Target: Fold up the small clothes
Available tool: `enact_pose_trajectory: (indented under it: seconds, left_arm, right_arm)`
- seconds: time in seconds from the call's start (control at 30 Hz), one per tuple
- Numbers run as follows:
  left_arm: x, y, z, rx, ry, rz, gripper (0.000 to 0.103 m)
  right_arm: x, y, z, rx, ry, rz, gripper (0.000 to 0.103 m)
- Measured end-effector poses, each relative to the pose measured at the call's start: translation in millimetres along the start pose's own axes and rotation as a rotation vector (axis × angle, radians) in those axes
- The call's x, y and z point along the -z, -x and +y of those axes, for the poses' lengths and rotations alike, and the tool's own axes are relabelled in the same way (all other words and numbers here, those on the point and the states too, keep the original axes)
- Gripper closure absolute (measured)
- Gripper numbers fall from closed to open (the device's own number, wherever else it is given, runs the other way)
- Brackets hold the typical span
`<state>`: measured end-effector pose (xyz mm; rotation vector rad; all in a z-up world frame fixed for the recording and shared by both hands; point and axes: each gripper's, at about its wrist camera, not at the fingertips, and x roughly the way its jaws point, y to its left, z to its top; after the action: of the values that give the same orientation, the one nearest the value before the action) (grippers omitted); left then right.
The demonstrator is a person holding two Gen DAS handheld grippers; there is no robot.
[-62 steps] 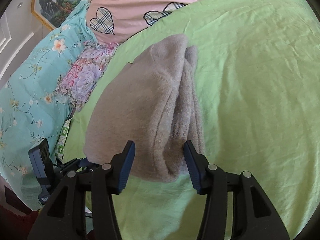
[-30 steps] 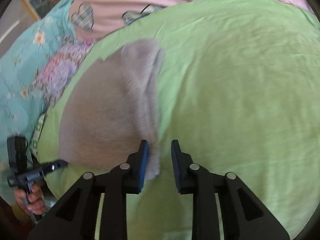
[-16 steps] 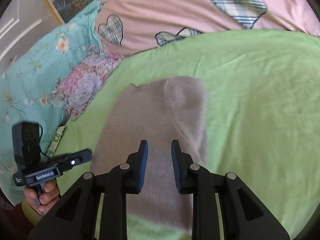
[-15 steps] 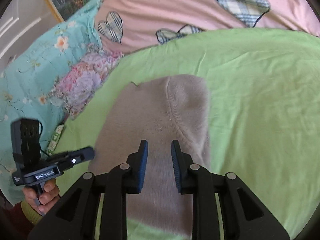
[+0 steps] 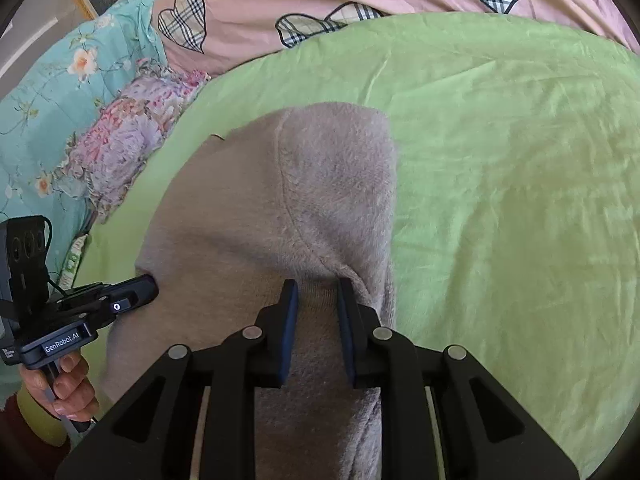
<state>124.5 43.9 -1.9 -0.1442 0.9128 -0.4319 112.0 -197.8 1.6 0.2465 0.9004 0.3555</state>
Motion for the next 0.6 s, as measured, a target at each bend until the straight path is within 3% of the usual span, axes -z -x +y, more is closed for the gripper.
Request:
enact_pose_trajectory:
  seconds: [0.13, 0.23, 0.4, 0.5, 0.6]
  left_arm:
    - [26.5, 34.9, -12.5, 0.013, -0.047, -0.036, 0.097]
    - [50.3, 41.3, -16.1, 0.024, -0.055, -0.008, 0.097]
    - [82.1, 20.0, -7.5, 0.000, -0.026, 0.078, 0.097]
    - [79.9, 17.1, -5.7, 0.000, 0.000, 0.078, 0.097]
    - [81.3, 18.0, -6.6, -0.006, 0.011, 0.079, 0.097]
  right_arm:
    - [16.1, 32.4, 19.8, -0.015, 0.030, -0.037, 0.079]
    - [40.9, 50.1, 33.4, -0.066, 0.075, -0.030, 0.079]
    - [76.5, 42.4, 25.0, 0.056, 0.098, 0.048, 0.079]
    - [82.9, 37.8, 4.9, 0.021, 0.020, 0.036, 0.080]
    - [80.8, 36.1, 5.1, 0.034, 0.030, 0.036, 0.080]
